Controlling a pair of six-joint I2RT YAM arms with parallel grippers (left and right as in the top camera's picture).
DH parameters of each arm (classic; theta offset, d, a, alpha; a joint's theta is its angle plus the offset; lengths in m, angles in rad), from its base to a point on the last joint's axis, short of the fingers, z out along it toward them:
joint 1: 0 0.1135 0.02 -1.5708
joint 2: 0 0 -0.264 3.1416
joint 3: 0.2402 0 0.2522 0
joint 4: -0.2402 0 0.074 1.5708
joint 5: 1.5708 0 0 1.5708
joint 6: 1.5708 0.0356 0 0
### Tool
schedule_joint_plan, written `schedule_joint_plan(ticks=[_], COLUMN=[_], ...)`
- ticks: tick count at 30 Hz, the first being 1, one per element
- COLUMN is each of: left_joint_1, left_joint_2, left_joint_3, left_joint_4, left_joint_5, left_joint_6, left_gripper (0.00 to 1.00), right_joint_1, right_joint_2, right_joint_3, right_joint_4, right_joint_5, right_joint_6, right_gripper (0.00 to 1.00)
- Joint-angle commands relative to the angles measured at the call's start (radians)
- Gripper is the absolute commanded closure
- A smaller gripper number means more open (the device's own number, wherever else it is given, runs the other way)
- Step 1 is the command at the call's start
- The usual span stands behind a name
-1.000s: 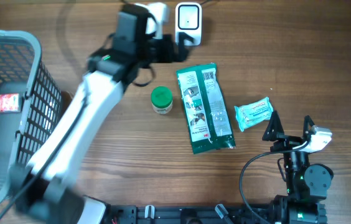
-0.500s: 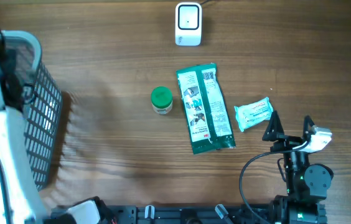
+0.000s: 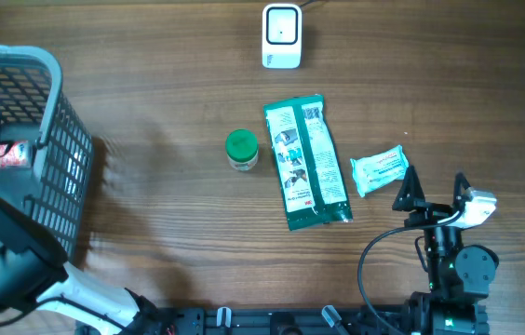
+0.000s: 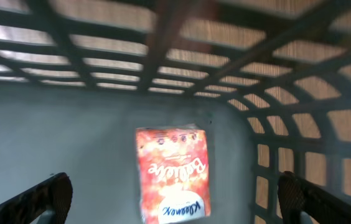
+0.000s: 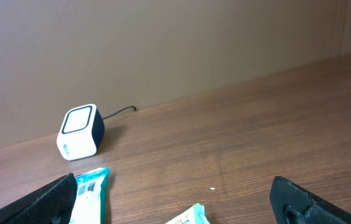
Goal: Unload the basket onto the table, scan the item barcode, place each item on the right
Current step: 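Move the left gripper back into the basket toward the red box, then carry the red box out and drop it beside the gloves pack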
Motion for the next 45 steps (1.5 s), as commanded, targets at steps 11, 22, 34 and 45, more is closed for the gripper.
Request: schedule_joint_plan(ticks=[11, 22, 34, 45], left_joint_1=[-0.001, -0.001, -0.002, -0.719], left_joint_2=[0.158, 0.17, -0.411, -0.649], left_joint_3=[-0.004, -0.005, -0.005, -0.034], left_joint_4=[0.07, 0.058, 0.048, -0.048], left_joint_5=[0.003, -0.015, 0.174, 0.406], left_joint_6=[0.093, 0.119, -0.01, 0.146], left_gripper=[0.3, 0.96, 0.96, 0.96], right_joint_1=[0.005, 0.005, 0.005, 0.005], right_joint_2=[-0.004, -0.004, -0.004, -0.004], right_joint_3=[-0.001, -0.001, -0.001, -0.001], right_joint_4=[0.003, 0.003, 0.003, 0.003], right_joint_5=[0.01, 0.01, 0.01, 0.01], right_joint_6=[0.007, 0.007, 0.007, 0.007], right_gripper=[0.0, 0.0, 0.0, 0.0])
